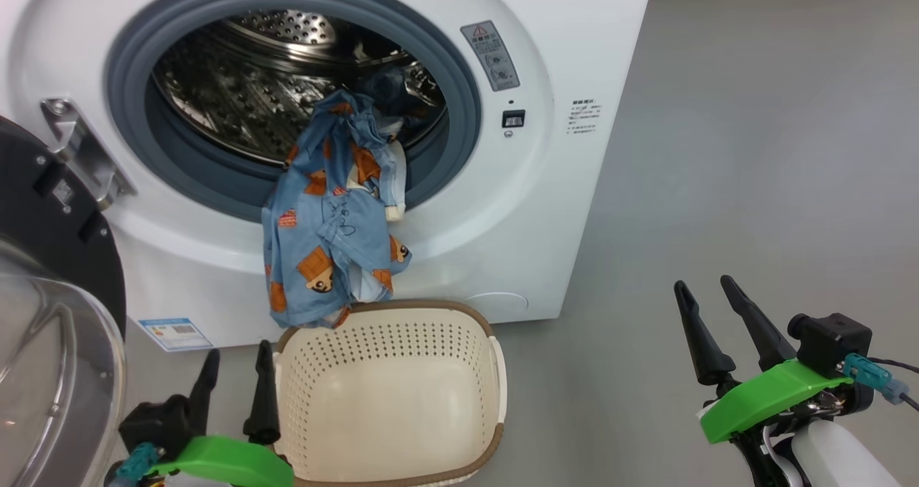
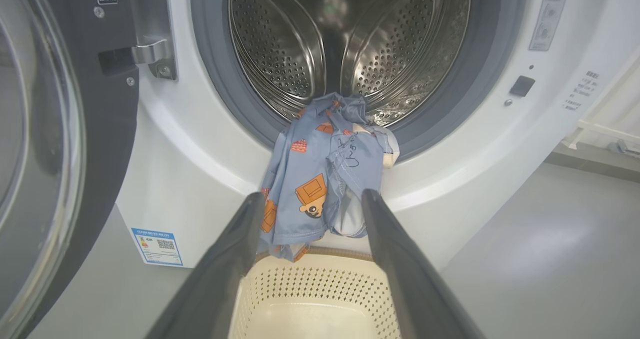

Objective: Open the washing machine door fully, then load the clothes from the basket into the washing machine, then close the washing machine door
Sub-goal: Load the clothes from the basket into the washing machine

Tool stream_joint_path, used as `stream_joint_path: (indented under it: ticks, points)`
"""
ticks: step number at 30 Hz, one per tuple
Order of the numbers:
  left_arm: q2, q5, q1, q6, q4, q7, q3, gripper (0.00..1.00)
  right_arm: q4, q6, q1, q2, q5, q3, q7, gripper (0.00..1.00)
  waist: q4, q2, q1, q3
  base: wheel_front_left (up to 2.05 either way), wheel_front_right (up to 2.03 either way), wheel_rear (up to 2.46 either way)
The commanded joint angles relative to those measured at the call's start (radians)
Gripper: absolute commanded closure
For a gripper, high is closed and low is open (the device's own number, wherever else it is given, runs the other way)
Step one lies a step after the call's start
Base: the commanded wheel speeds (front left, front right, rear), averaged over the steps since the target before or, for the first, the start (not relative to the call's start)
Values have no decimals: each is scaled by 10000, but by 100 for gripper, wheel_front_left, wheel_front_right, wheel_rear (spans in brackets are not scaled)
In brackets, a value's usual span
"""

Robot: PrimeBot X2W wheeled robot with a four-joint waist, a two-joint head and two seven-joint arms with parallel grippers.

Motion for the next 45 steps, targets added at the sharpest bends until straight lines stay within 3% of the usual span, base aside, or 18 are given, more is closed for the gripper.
stream_joint_path:
  ticks: [1, 22, 31, 45]
  points:
    - [225, -89, -491, -35, -13, 19, 192, 0, -259, 46, -365, -111, -69, 184, -80, 0, -92, 0, 0, 153, 0, 0, 0]
    - [1209, -1010, -4653, -49, 4556, 243, -1077, 0, -840, 46, -1332, 273, -528, -215, -80, 0, -1259, 0, 0, 2986, 0, 0, 0]
    - [1733, -1023, -6557, 0, 6214, 203, -1167, 0, -1103, 46, -1633, 617, -709, -383, -80, 0, -1676, 0, 0, 4185, 0, 0, 0]
    - [2077, -1066, -8242, 75, 7323, 215, -1286, 0, -1284, 46, -1913, 1023, -900, -384, -80, 0, -1991, 0, 0, 5157, 0, 0, 0]
